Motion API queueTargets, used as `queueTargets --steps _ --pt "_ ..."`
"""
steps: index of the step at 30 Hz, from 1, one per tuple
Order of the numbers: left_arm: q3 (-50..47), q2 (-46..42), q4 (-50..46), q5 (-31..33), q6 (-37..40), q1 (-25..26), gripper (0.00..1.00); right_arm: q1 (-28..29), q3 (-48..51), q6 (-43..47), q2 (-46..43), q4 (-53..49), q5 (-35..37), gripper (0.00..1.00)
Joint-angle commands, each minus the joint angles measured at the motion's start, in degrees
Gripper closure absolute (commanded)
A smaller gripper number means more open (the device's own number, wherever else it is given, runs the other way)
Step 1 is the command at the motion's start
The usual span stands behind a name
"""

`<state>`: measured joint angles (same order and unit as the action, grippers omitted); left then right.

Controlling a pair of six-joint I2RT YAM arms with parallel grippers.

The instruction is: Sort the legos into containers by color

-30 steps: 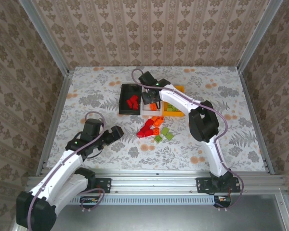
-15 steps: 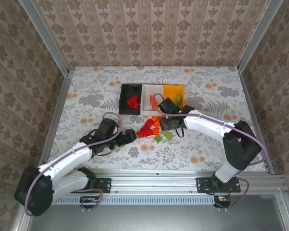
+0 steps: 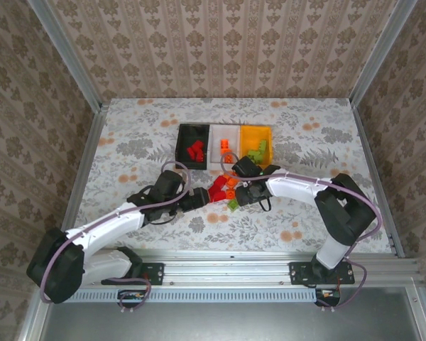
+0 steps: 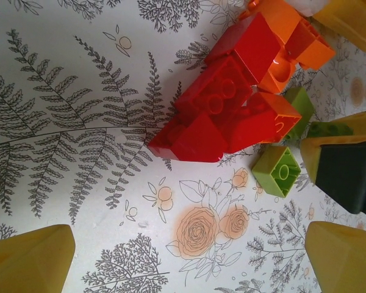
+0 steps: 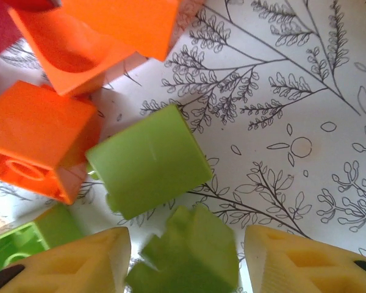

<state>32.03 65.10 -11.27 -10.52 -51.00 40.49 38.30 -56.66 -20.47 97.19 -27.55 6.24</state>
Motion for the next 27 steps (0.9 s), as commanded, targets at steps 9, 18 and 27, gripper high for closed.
queueTargets --steps 9,18,27 --pt "-0.08 -1.58 -0.91 1.92 -0.52 0.01 0.01 -0.38 1.43 0.94 0.68 0.24 1.19 0.61" --pt "2.41 -1.49 -3.23 1.83 1.64 -0.97 0.02 -3.63 -4.62 1.77 -12.94 -7.10 7.22 0.69" --pt "10.29 6.06 -12.71 12.87 6.97 1.88 0.05 -14.11 -29.74 7.02 8.94 -9.42 6.83 0.68"
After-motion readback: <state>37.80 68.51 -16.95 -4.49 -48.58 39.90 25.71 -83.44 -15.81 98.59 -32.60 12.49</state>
